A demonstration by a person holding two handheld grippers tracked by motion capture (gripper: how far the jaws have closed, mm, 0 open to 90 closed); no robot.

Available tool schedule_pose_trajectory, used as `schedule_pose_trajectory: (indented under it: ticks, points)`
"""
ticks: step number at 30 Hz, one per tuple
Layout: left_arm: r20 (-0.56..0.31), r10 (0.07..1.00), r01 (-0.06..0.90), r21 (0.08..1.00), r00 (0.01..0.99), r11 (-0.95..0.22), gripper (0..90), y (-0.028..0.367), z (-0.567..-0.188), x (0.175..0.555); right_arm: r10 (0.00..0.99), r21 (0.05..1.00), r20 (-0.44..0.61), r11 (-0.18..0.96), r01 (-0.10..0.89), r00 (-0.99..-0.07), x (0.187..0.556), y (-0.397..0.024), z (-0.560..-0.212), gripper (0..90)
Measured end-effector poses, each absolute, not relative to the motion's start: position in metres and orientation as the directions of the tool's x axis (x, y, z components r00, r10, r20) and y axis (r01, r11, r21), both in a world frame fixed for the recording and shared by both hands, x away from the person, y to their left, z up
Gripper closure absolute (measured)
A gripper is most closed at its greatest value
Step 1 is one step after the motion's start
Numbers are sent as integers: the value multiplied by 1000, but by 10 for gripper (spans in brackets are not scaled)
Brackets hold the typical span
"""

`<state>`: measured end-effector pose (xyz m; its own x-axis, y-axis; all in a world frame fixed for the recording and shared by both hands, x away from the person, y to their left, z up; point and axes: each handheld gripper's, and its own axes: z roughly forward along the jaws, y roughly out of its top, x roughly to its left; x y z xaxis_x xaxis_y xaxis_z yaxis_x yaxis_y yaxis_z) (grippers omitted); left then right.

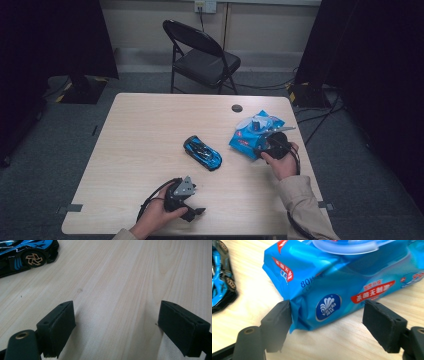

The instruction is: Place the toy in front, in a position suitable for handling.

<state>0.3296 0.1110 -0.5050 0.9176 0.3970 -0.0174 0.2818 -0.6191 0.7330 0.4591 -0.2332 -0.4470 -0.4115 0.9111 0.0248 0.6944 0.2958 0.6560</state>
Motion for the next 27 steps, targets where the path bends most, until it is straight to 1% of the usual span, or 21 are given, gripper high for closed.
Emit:
schedule_pose_trajectory:
  ticks: [2,4,7,9,12,15,19,23,27]
  points:
    - [-17,398,283,733,917,-619,135,111,-505,329,906,658,15,310,687,-424,458,-236,-442,273]
    - [-16,400,283,732,916,-619,135,111,-505,329,904,661,10,314,681,-427,459,-240,-438,274]
    - [-16,402,284,732,916,-619,134,111,-505,329,908,672,34,288,682,-418,462,-246,-432,278]
    - [-16,402,285,732,915,-619,134,111,-505,329,911,678,28,285,678,-411,466,-250,-428,299]
    - [-17,402,285,732,915,-619,133,111,-505,329,914,686,47,263,678,-402,472,-253,-422,316]
    - [-16,402,285,732,915,-619,133,111,-505,329,917,695,51,252,674,-396,478,-255,-416,317]
    - [-16,404,286,732,915,-618,132,111,-505,329,920,710,48,243,661,-389,485,-257,-409,345]
    - [-13,406,286,731,914,-620,132,111,-505,329,922,704,34,252,664,-386,494,-257,-407,368]
    - [-15,406,286,732,914,-618,128,111,-505,329,929,717,35,234,657,-369,501,-259,-402,393]
